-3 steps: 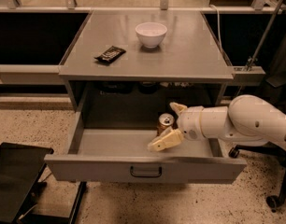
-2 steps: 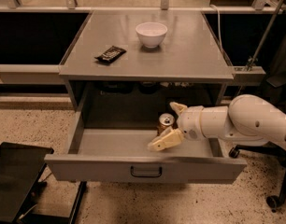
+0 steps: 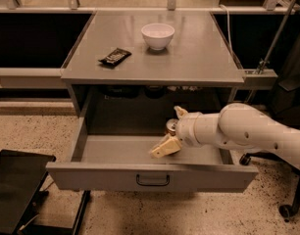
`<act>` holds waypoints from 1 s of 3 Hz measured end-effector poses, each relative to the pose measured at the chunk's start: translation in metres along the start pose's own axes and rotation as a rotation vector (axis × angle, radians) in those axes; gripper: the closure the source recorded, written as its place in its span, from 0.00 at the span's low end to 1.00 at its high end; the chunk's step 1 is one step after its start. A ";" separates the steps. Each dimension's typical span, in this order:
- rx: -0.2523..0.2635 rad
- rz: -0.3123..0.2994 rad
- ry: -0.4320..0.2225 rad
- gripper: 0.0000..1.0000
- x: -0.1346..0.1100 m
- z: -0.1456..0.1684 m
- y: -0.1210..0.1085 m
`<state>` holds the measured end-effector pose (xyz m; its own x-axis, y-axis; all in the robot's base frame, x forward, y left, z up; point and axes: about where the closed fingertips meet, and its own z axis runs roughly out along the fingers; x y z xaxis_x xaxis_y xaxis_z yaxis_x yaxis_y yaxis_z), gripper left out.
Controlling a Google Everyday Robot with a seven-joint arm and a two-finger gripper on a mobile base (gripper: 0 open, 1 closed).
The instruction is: Pick orange can from top drawer and place on counter
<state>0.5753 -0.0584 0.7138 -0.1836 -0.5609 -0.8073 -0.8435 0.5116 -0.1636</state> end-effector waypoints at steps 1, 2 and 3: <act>-0.006 0.000 0.001 0.00 0.000 0.000 0.002; 0.041 0.021 0.044 0.00 0.009 0.014 -0.011; 0.112 0.046 0.084 0.00 0.025 0.024 -0.024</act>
Offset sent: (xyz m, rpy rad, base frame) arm 0.0426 -0.0108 -0.0360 -0.0924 0.0297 -0.1578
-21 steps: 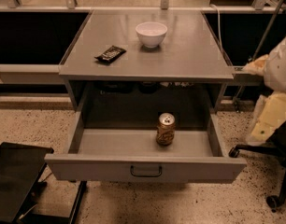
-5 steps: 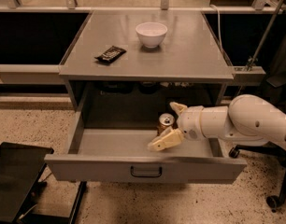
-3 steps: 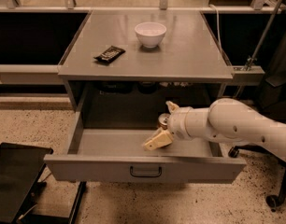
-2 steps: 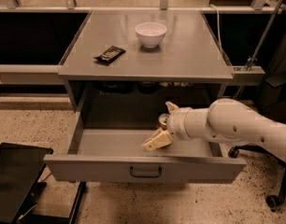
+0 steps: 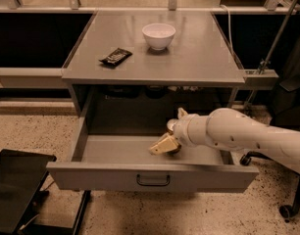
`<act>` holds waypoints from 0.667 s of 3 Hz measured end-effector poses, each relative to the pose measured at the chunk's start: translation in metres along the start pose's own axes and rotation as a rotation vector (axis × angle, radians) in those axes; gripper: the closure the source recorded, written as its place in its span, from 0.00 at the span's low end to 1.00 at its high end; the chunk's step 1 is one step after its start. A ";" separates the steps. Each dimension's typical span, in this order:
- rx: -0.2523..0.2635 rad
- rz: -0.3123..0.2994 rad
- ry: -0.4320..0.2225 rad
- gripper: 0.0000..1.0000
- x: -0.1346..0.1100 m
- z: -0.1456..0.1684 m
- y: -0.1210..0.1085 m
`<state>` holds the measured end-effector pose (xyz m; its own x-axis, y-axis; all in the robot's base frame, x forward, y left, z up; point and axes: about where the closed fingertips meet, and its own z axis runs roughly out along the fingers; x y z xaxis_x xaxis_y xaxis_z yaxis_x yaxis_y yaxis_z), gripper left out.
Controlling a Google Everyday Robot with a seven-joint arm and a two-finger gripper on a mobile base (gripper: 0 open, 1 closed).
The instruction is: Pick orange can from top drawer and place on counter
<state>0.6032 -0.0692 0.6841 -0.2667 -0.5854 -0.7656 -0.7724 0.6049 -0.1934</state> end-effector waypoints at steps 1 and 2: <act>0.005 0.001 -0.004 0.00 -0.002 0.001 -0.001; 0.005 0.001 -0.004 0.00 -0.001 0.001 -0.001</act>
Offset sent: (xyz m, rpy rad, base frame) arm 0.0121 -0.0065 -0.0062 -0.0133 0.0118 -0.0373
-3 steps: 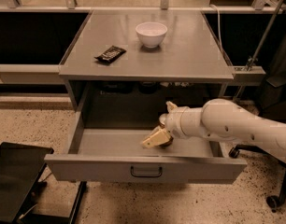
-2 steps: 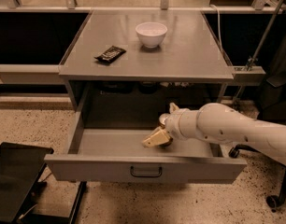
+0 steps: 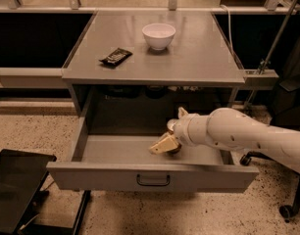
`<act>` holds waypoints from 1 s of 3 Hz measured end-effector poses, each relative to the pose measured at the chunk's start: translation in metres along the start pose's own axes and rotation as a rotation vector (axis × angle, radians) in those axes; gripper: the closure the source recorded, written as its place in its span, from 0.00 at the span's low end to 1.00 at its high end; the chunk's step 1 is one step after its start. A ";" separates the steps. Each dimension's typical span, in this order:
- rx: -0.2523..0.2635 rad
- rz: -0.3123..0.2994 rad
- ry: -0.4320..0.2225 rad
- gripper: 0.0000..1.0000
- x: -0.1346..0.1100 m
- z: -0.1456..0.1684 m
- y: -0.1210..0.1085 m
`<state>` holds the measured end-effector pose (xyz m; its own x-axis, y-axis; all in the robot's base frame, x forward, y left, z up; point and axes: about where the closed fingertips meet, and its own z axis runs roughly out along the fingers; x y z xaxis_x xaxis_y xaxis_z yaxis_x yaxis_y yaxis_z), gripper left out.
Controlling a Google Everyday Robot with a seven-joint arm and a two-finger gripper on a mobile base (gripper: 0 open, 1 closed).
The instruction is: Pick orange can from top drawer and place on counter
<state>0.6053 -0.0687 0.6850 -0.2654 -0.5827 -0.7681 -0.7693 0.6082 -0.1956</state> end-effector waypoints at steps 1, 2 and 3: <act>0.029 0.031 0.040 0.00 0.016 0.002 -0.017; 0.027 0.025 0.059 0.00 0.025 0.002 -0.017; 0.027 0.025 0.059 0.00 0.025 0.002 -0.017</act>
Offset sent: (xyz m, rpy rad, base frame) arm 0.0080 -0.0123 -0.0075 -0.0149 0.0179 -0.0349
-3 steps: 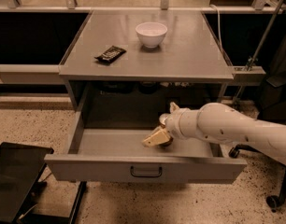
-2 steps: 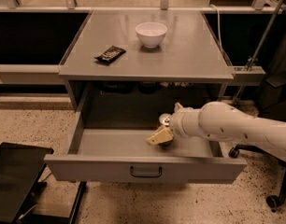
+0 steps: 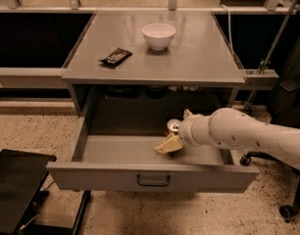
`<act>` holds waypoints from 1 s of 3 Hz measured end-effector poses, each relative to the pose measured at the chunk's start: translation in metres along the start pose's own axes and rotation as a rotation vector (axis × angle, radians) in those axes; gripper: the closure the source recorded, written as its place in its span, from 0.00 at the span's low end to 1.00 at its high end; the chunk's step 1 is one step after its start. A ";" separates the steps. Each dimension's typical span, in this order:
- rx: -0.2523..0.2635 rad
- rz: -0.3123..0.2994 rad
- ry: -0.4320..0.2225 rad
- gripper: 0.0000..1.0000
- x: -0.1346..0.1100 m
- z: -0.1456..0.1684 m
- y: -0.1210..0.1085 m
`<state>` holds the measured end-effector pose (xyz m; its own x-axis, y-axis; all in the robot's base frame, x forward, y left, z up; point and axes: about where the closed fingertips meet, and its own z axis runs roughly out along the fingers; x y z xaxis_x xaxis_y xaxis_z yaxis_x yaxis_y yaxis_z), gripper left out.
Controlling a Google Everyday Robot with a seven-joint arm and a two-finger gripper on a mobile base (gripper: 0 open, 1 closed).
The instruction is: Pick orange can from top drawer and place on counter
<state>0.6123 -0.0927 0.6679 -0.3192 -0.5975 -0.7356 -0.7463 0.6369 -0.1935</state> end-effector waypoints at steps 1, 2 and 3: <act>0.000 0.000 0.000 0.19 0.000 0.000 0.000; 0.000 0.000 0.000 0.42 0.000 0.000 0.000; 0.000 0.000 0.000 0.64 0.000 0.000 0.000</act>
Offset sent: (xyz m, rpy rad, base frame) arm 0.0000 0.0000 0.0000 0.0000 0.0000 0.0000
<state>0.6123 -0.0926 0.6679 -0.3192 -0.5975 -0.7356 -0.7463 0.6368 -0.1935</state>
